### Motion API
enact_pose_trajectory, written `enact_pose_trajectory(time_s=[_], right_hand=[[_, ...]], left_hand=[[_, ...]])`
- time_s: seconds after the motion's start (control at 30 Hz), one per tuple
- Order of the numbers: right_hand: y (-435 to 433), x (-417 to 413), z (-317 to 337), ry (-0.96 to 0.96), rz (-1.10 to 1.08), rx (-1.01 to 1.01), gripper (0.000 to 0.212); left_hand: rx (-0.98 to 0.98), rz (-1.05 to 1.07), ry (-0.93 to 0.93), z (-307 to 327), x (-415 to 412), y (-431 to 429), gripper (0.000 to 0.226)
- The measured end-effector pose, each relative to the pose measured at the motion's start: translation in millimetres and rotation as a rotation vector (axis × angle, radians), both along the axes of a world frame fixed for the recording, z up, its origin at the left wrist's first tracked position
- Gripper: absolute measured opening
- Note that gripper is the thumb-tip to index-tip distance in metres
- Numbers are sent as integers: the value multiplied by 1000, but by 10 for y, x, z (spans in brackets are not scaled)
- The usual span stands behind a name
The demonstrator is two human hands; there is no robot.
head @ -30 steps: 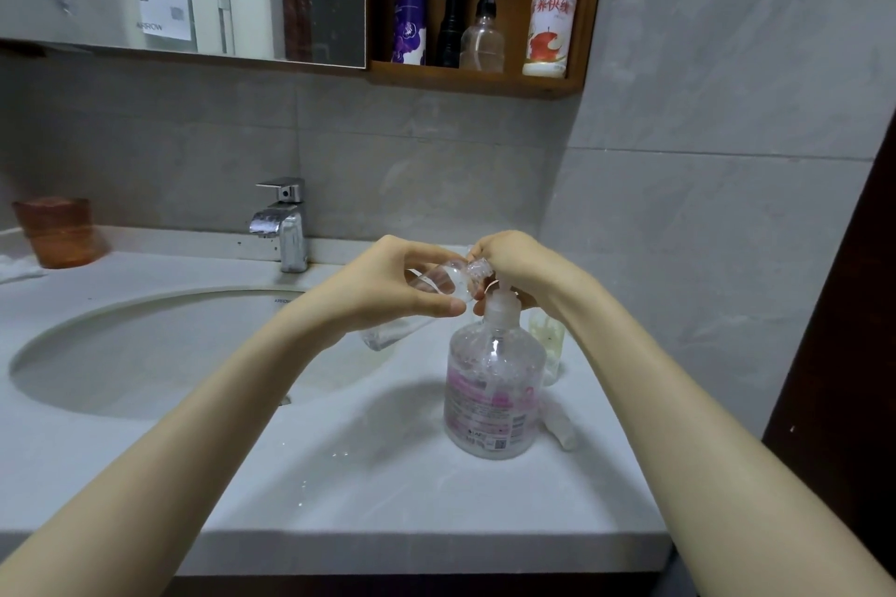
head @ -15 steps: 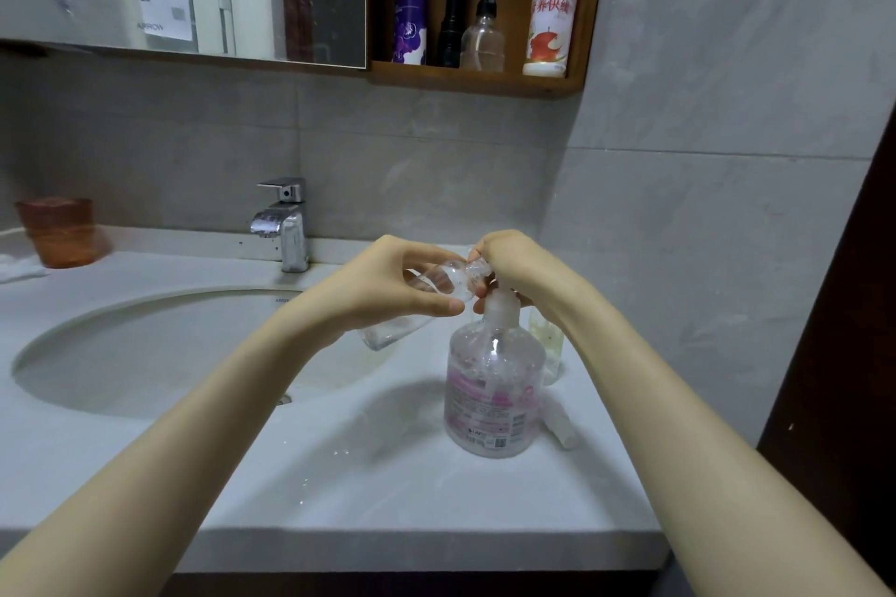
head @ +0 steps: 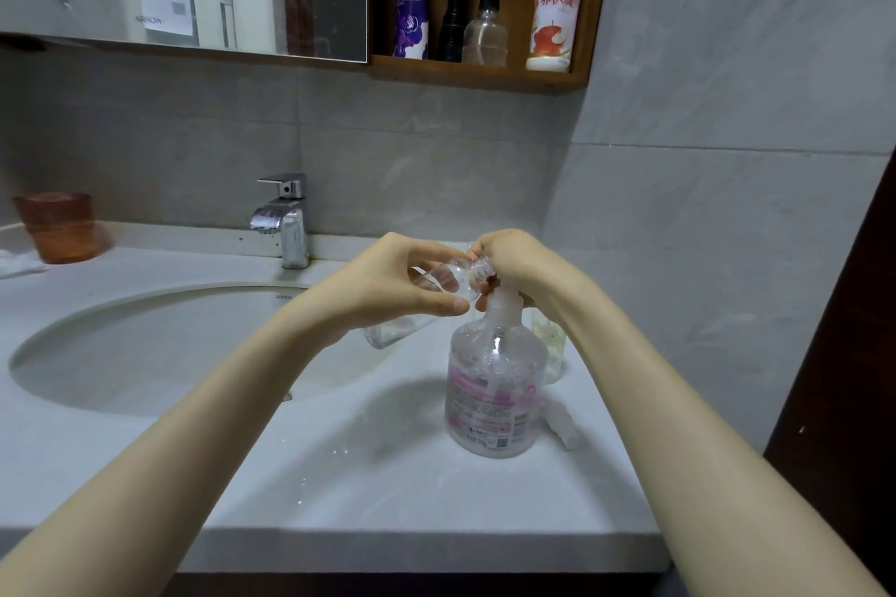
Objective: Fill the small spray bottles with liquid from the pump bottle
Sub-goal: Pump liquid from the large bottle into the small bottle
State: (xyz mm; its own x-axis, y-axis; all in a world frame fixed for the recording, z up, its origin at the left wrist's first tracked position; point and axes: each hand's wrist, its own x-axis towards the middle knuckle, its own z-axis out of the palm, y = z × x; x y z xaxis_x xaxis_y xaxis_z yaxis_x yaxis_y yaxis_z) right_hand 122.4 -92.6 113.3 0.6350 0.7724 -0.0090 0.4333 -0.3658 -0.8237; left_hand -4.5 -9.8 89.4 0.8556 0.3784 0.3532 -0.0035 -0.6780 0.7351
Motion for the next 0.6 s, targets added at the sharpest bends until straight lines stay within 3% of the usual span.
enact_pose_trajectory(time_s=[0.23, 0.37, 0.47, 0.6], right_hand=[[-7, 37, -88, 52, 0, 126, 30], [-39, -8, -38, 19, -27, 89, 30], [-62, -51, 39, 56, -59, -79, 25], [-58, -67, 76, 35, -40, -28, 14]], left_hand=[[10, 4, 27, -22, 0, 8, 38], [-3, 5, 18, -19, -22, -10, 36], [-1, -3, 19, 0, -25, -34, 37], [-5, 2, 26, 6, -26, -34, 37]])
